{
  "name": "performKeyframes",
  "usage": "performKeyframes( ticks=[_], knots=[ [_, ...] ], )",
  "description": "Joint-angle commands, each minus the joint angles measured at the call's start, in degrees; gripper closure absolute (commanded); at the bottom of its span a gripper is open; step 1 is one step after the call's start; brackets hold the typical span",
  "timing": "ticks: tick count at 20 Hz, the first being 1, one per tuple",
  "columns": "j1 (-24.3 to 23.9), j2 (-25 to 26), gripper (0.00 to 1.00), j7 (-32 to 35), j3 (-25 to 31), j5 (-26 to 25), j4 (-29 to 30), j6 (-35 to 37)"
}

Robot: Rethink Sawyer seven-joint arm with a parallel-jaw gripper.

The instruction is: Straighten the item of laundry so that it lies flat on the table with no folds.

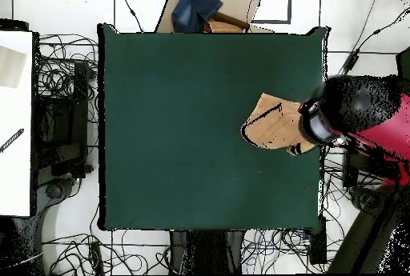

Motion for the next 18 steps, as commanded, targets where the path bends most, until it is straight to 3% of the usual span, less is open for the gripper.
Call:
performKeyframes(
  ticks=[1,18],
  knots=[
    [1.2,-0.4,1.00,-5.3,6.7,-2.8,11.0,-7.3],
    [5.1,0.0,1.00,2.4,5.6,-3.7,15.1,-14.4]
  ],
)
